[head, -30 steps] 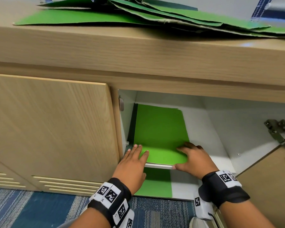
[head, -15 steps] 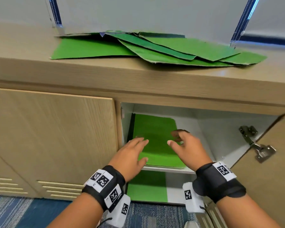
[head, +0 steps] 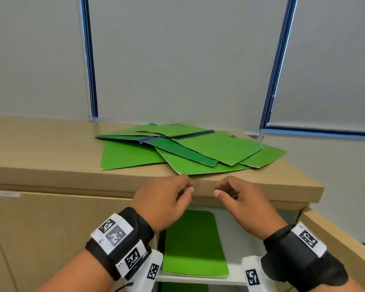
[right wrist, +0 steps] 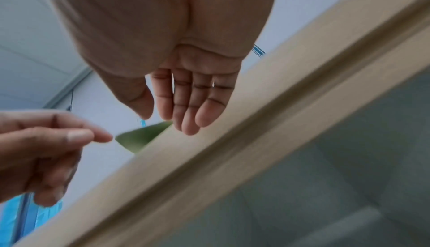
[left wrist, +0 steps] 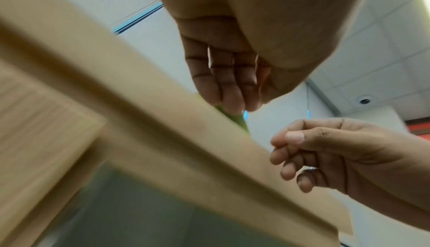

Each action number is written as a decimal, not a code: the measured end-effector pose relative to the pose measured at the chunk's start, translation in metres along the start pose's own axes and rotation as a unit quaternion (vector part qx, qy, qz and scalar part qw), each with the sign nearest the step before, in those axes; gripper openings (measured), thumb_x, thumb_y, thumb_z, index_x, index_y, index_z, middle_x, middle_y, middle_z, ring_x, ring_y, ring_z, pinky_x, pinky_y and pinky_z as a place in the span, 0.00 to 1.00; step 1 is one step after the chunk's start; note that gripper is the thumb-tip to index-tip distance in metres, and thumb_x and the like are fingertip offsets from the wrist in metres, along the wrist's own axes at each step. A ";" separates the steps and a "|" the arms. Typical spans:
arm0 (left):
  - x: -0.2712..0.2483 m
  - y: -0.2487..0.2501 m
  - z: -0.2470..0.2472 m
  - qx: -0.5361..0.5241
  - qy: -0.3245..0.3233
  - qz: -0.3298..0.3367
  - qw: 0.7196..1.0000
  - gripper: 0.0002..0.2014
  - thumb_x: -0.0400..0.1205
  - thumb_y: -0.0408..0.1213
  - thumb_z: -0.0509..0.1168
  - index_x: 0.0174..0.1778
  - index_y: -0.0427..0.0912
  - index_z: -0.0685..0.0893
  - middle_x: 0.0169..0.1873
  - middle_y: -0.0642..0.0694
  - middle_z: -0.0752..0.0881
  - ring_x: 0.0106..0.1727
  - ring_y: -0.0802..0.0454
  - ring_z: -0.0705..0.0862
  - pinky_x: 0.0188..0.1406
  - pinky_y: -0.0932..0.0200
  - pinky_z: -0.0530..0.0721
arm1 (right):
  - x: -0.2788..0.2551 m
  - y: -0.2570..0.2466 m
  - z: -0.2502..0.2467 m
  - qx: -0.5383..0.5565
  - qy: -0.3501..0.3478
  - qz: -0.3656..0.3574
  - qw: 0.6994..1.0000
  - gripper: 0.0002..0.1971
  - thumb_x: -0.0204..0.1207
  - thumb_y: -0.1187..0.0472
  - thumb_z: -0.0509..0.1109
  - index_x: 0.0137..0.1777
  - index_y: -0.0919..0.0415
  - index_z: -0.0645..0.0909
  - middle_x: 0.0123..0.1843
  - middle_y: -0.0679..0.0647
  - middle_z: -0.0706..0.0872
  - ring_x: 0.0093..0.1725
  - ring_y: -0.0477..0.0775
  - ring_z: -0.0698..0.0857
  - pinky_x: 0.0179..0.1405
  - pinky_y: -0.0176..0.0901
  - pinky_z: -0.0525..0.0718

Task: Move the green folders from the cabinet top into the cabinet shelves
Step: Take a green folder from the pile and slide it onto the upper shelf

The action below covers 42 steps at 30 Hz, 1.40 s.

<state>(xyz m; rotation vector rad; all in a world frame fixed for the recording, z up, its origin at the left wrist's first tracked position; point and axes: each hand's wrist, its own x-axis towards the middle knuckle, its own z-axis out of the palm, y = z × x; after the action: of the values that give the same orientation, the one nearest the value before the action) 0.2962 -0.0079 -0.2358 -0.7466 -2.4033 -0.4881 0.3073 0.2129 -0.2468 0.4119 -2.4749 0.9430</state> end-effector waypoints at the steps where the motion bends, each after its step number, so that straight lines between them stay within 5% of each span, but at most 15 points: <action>1: 0.012 0.007 -0.010 0.008 0.000 0.002 1.000 0.11 0.82 0.53 0.56 0.53 0.57 0.81 0.35 0.58 0.83 0.39 0.55 0.83 0.38 0.55 0.82 | 0.006 -0.003 -0.005 0.009 0.009 0.002 1.000 0.01 0.77 0.54 0.72 0.45 0.49 0.84 0.38 0.42 0.86 0.40 0.37 0.82 0.38 0.26 0.77; 4: 0.050 0.018 -0.021 0.038 -0.024 0.020 0.999 0.11 0.81 0.53 0.58 0.54 0.55 0.81 0.44 0.56 0.79 0.50 0.54 0.80 0.45 0.55 0.79 | 0.025 -0.004 -0.016 0.027 0.031 0.033 0.999 0.02 0.75 0.54 0.73 0.45 0.49 0.84 0.38 0.44 0.87 0.40 0.39 0.84 0.40 0.32 0.81; 8: 0.100 0.026 -0.001 0.081 -0.159 0.050 0.983 0.25 0.82 0.55 0.60 0.73 0.46 0.75 0.71 0.46 0.74 0.71 0.46 0.74 0.69 0.48 0.75 | 0.042 -0.001 -0.029 0.133 0.047 0.128 0.982 0.01 0.76 0.60 0.72 0.44 0.56 0.84 0.39 0.55 0.89 0.40 0.56 0.89 0.40 0.52 0.89; 16: 0.148 0.035 0.049 0.129 -0.308 -0.003 0.943 0.39 0.80 0.62 0.58 0.83 0.47 0.56 0.77 0.38 0.71 0.75 0.37 0.72 0.72 0.44 0.73 | 0.049 0.016 -0.038 0.298 0.050 0.236 0.924 0.01 0.79 0.70 0.66 0.47 0.67 0.78 0.38 0.61 0.80 0.29 0.52 0.79 0.23 0.38 0.80; 22: 0.139 0.030 0.055 0.182 -0.248 0.032 0.951 0.31 0.78 0.68 0.55 0.67 0.50 0.80 0.64 0.41 0.77 0.66 0.40 0.74 0.64 0.41 0.72 | 0.048 0.027 -0.041 0.325 0.073 0.265 0.905 0.03 0.81 0.67 0.66 0.47 0.67 0.78 0.39 0.63 0.84 0.31 0.53 0.85 0.26 0.42 0.85; 27: 0.124 0.032 0.042 0.174 -0.233 0.044 0.956 0.26 0.82 0.62 0.56 0.58 0.41 0.76 0.52 0.38 0.85 0.51 0.38 0.83 0.43 0.49 0.78 | 0.045 0.025 -0.047 0.332 0.078 0.295 0.892 0.11 0.82 0.58 0.66 0.47 0.68 0.79 0.34 0.63 0.86 0.26 0.54 0.84 0.23 0.40 0.82; 30: 0.111 0.036 0.028 0.221 -0.227 0.098 0.943 0.33 0.77 0.69 0.55 0.58 0.41 0.75 0.46 0.39 0.86 0.45 0.38 0.84 0.37 0.51 0.76 | 0.040 0.018 -0.052 0.307 0.038 0.334 0.891 0.23 0.82 0.46 0.65 0.47 0.71 0.82 0.33 0.65 0.88 0.24 0.57 0.84 0.20 0.39 0.82; 32: 0.101 0.036 0.019 0.242 -0.231 0.127 0.934 0.32 0.76 0.69 0.57 0.54 0.41 0.78 0.43 0.40 0.86 0.43 0.40 0.85 0.37 0.50 0.78 | 0.037 0.014 -0.053 0.288 0.001 0.353 0.890 0.30 0.80 0.40 0.64 0.49 0.73 0.82 0.35 0.66 0.89 0.25 0.58 0.86 0.21 0.40 0.83; 34: 0.091 0.036 0.011 0.240 -0.208 0.144 0.937 0.20 0.84 0.57 0.55 0.51 0.42 0.80 0.43 0.41 0.86 0.43 0.40 0.84 0.42 0.50 0.81 | 0.036 0.009 -0.053 0.286 -0.022 0.366 0.885 0.33 0.78 0.37 0.64 0.52 0.74 0.81 0.38 0.67 0.90 0.28 0.60 0.87 0.23 0.42 0.85; 37: 0.078 0.034 0.001 0.195 -0.146 0.145 0.959 0.18 0.87 0.51 0.49 0.49 0.46 0.80 0.41 0.42 0.87 0.41 0.39 0.84 0.41 0.51 0.79 | 0.037 0.002 -0.050 0.344 -0.016 0.369 0.863 0.29 0.78 0.41 0.68 0.58 0.71 0.78 0.46 0.68 0.90 0.33 0.59 0.90 0.26 0.44 0.87; 40: 0.068 0.031 -0.007 0.149 -0.117 0.156 0.970 0.21 0.86 0.58 0.46 0.53 0.50 0.80 0.44 0.46 0.88 0.43 0.42 0.84 0.43 0.50 0.82 | 0.041 -0.005 -0.044 0.462 -0.007 0.344 0.817 0.18 0.81 0.59 0.67 0.66 0.70 0.76 0.53 0.69 0.89 0.40 0.61 0.92 0.28 0.45 0.88; 42: 0.063 0.032 -0.016 0.110 -0.127 0.140 0.976 0.30 0.82 0.68 0.44 0.63 0.54 0.80 0.55 0.50 0.87 0.54 0.47 0.85 0.52 0.50 0.83 | 0.045 -0.010 -0.042 0.525 0.039 0.311 0.791 0.15 0.81 0.72 0.62 0.67 0.68 0.76 0.54 0.67 0.89 0.44 0.63 0.91 0.30 0.50 0.89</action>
<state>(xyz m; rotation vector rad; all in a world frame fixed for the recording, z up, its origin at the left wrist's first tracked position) 0.2791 0.0337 -0.1790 -1.0773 -2.4726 -0.0113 0.2863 0.2295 -0.1909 -0.1678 -1.7524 2.5261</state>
